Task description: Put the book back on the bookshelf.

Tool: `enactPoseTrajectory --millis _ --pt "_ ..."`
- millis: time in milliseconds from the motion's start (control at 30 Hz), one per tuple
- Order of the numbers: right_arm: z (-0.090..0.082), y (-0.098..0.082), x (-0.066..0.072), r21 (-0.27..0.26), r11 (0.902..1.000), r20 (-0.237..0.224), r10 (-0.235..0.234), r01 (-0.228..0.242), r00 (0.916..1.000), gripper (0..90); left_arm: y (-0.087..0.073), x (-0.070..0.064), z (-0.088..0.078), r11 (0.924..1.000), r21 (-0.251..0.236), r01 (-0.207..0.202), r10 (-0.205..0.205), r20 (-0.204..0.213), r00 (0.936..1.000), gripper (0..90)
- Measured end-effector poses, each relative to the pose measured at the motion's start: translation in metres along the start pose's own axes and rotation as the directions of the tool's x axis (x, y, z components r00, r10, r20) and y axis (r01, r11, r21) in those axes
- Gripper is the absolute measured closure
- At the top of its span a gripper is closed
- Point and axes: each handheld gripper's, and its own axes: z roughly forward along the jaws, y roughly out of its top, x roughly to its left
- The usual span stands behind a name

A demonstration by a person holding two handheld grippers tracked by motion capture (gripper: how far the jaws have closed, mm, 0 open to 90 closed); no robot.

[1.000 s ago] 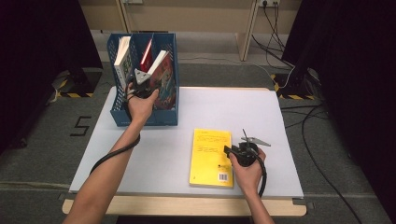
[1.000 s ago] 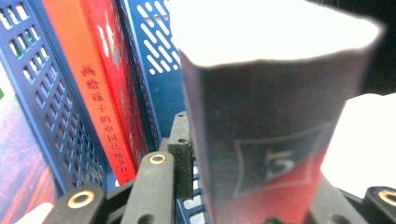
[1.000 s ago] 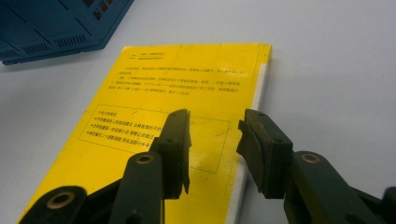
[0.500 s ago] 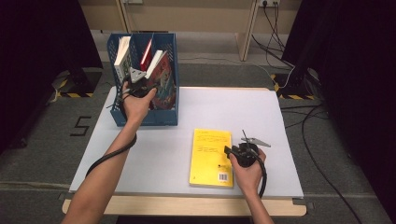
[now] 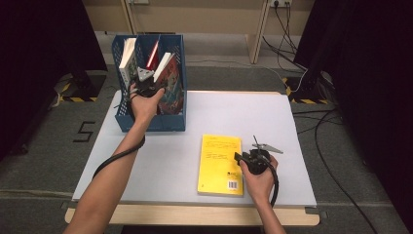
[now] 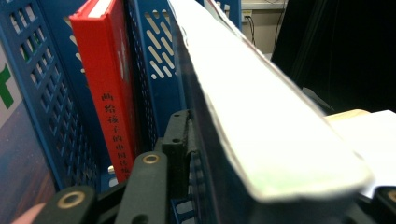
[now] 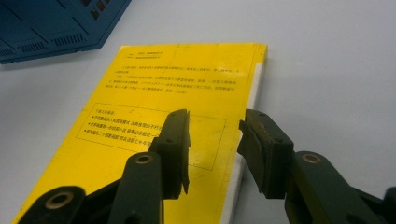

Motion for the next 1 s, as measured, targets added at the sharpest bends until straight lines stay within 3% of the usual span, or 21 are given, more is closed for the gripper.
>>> enactPoseTrajectory --millis 100,267,400,500,767,1000 --pt "0.000 0.000 0.000 0.001 1.0000 -0.002 -0.002 0.002 1.0000 61.0 0.001 -0.001 0.000 0.9999 0.011 -0.012 0.012 -0.011 0.9999 68.9" --pt "0.001 0.000 0.000 0.007 1.0000 -0.002 -0.003 0.003 1.0000 61.0 0.004 -0.007 0.000 0.9995 0.032 0.007 -0.007 -0.002 1.0000 73.5" --pt "0.001 0.000 0.000 0.004 1.0000 -0.002 0.000 0.000 1.0000 61.0 0.002 -0.010 0.003 1.0000 0.004 0.002 -0.002 0.026 0.9997 74.1" --pt "0.001 0.000 -0.001 0.003 1.0000 -0.003 -0.002 0.002 1.0000 61.0 0.003 -0.008 0.004 1.0000 0.001 0.007 -0.007 0.021 0.9997 74.2" --pt "0.002 0.000 -0.002 0.007 1.0000 -0.002 0.004 -0.004 1.0000 61.1 0.009 -0.002 0.010 0.9996 -0.010 0.027 -0.027 -0.010 0.9996 74.3" --pt "0.001 0.000 -0.004 0.002 1.0000 -0.003 0.001 -0.001 1.0000 61.2 0.015 -0.006 0.022 0.9991 -0.040 0.013 -0.016 -0.076 0.9970 74.3"
